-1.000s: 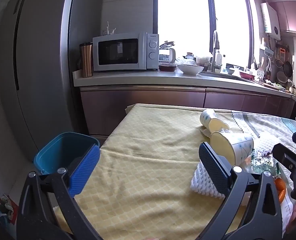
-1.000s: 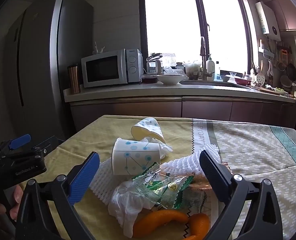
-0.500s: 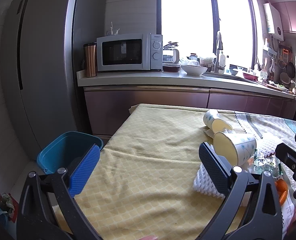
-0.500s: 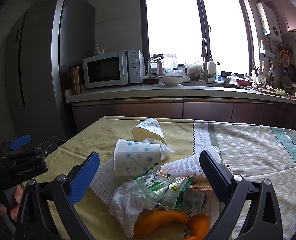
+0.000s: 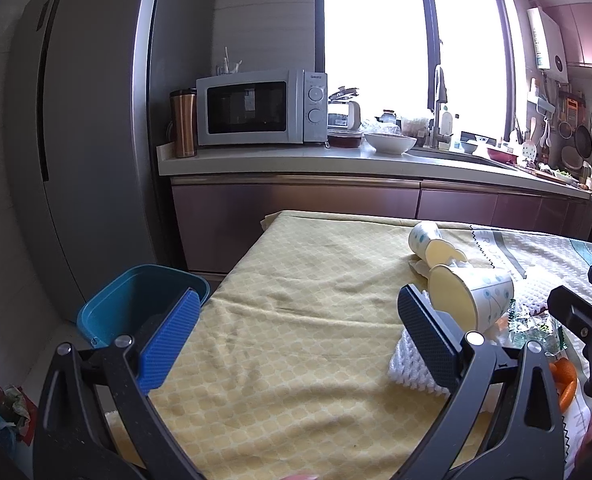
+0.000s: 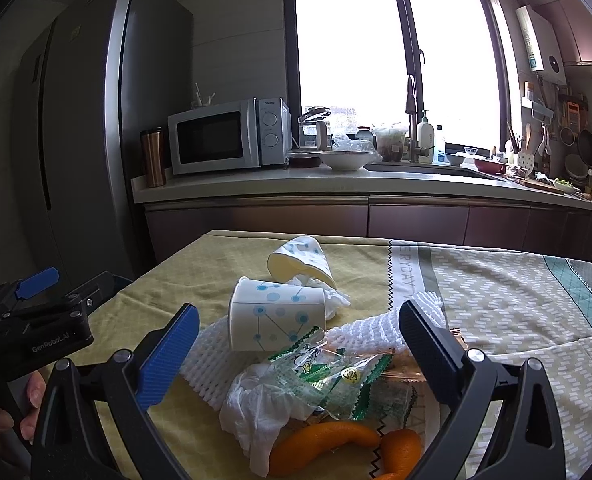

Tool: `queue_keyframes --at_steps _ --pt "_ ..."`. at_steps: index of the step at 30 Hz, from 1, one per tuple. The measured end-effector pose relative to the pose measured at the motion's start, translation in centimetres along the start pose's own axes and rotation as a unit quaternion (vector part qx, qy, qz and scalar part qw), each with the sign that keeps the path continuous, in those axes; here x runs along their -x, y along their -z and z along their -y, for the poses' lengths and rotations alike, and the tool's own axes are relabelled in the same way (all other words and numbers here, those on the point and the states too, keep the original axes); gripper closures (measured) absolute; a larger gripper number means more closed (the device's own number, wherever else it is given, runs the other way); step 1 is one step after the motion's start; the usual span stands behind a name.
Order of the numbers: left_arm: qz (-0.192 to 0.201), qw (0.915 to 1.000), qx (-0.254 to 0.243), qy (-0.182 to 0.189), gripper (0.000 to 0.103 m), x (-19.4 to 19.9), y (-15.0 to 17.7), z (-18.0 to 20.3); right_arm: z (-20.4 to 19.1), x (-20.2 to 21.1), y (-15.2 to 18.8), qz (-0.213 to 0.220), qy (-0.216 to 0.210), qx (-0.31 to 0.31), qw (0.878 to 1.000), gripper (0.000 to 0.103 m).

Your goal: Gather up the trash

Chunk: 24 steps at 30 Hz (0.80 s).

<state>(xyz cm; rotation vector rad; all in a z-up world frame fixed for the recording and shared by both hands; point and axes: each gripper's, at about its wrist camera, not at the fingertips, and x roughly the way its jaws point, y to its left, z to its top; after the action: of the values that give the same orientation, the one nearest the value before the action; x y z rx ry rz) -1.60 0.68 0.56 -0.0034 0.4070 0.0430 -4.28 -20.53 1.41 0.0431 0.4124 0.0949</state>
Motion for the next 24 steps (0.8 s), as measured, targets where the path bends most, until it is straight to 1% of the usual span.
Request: queue_keyframes --at_steps 24 --pt "-0.001 1.0 0.0 -0.001 0.005 0.24 0.03 -0.19 -0.08 -0.28 0.12 -0.007 -0.012 0.0 1.0 0.006"
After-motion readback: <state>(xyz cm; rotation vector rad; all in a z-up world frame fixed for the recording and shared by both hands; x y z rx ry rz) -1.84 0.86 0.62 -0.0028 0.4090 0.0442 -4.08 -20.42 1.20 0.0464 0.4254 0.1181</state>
